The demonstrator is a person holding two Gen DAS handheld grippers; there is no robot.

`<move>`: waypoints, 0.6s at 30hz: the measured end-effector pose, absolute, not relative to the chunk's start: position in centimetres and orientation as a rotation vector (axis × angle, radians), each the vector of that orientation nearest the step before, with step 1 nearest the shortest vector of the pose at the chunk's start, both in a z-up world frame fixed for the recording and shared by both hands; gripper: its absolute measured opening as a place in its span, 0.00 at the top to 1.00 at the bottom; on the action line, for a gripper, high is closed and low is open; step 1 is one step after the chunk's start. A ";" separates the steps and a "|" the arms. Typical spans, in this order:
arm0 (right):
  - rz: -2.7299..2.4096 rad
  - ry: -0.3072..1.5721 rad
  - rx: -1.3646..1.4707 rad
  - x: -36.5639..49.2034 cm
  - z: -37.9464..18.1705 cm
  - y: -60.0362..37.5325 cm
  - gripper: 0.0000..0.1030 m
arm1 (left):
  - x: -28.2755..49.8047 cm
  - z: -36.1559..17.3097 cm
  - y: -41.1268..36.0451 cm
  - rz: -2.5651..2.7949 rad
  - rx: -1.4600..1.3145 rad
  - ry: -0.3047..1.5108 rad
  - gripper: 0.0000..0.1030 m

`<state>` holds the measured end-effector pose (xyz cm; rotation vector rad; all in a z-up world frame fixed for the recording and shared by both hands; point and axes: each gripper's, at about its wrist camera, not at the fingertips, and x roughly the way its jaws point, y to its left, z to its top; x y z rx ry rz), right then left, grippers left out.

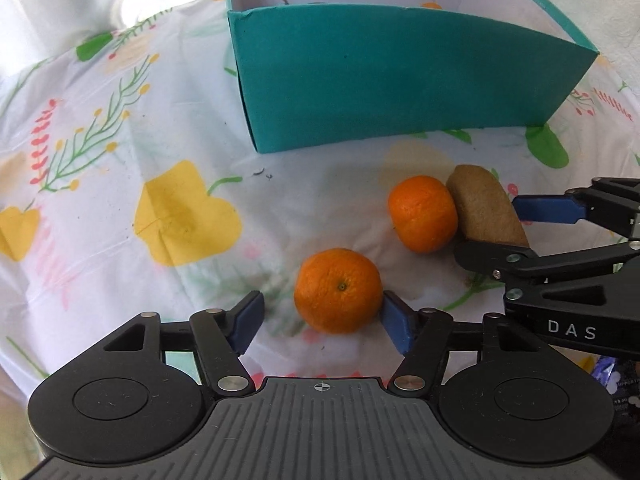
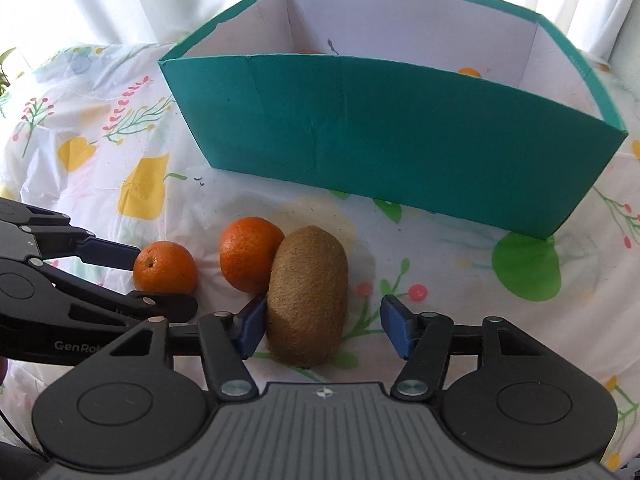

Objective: Organize fruits
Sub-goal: 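Close the left gripper on an orange while the right gripper grasps the brown kiwi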

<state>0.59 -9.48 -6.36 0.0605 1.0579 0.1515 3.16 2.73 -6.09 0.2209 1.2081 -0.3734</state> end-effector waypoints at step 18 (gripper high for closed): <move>0.207 1.084 0.047 1.1 -6.5 -8.8 0.58 | 3.2 -5.5 2.8 -0.445 0.200 1.201 0.52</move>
